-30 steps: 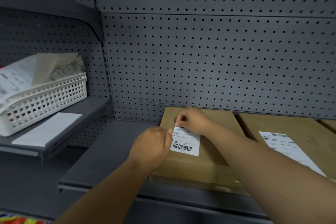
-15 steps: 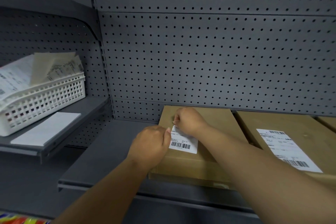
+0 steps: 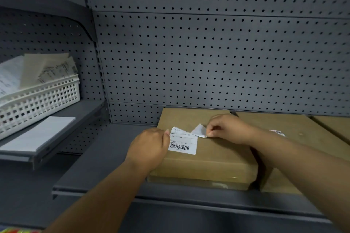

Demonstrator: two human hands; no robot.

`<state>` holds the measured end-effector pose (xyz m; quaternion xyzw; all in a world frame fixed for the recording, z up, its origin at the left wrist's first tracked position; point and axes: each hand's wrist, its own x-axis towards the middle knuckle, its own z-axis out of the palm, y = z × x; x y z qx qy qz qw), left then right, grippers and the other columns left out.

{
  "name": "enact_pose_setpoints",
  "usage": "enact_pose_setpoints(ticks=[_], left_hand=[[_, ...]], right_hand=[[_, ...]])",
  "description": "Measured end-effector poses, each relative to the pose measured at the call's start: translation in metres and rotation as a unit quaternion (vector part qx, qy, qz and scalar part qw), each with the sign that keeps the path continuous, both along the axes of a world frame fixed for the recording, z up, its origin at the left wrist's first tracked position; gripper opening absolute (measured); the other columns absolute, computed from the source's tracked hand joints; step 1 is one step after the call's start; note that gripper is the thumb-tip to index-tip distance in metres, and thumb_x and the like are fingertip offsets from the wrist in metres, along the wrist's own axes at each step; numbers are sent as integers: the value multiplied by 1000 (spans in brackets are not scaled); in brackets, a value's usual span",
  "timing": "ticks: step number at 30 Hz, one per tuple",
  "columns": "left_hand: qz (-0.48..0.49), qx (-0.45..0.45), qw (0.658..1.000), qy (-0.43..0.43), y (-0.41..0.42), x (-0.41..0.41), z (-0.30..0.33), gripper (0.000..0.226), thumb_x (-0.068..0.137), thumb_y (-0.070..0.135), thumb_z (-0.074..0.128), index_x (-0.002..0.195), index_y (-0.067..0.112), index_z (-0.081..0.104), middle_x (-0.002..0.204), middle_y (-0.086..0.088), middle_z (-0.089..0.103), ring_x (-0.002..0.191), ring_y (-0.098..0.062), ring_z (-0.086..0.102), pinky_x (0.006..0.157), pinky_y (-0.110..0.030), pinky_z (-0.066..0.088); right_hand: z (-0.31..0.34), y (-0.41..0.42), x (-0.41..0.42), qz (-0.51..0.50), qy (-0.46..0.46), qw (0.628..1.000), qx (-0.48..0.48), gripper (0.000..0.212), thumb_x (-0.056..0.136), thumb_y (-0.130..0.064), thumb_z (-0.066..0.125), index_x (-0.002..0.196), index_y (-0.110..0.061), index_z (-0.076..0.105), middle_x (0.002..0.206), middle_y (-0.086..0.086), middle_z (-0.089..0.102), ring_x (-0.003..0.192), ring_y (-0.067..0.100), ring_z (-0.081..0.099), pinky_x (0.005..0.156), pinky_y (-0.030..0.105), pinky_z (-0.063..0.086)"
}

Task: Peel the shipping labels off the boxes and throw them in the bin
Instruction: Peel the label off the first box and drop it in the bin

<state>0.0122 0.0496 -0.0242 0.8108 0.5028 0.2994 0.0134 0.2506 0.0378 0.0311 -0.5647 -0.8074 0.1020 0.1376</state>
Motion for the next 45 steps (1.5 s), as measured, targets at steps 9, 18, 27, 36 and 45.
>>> enact_pose_setpoints(ticks=[9,18,27,36,45], left_hand=[[6,-19,1000,11,-3,0,9,41,99,31,25,67,17,47,73,1,52,70,-19,52,63,-31,40],[-96,-162,925,-330,-23,24,41,34,94,47,37,107,27,61,101,10,64,93,-4,58,73,-16,40],[-101,-123,905,-394,-32,28,46,29,97,19,44,119,28,61,98,10,72,95,-13,66,87,-26,51],[12,-57,955,-291,-20,9,52,35,96,7,40,127,13,56,110,-4,67,78,-6,54,58,7,32],[58,30,998,-16,-25,-5,41,34,89,6,40,113,17,60,105,-2,62,98,-24,53,91,-34,40]], right_hand=[[76,-34,27,-96,258,960,49,20,88,-8,57,73,-21,62,75,-4,63,67,5,59,64,16,45],[55,-30,-59,-8,253,967,19,24,95,-23,48,85,-10,66,85,10,62,79,17,51,72,29,40],[37,-30,-77,-21,324,945,22,32,98,-27,41,100,-13,69,102,17,67,89,16,56,96,42,44],[25,-25,-45,-98,282,954,15,41,91,-35,53,130,-21,53,133,-4,57,118,9,52,103,22,34],[11,-41,-40,23,-60,997,-30,24,81,-31,68,104,-24,71,110,-9,71,91,2,60,87,19,47]])
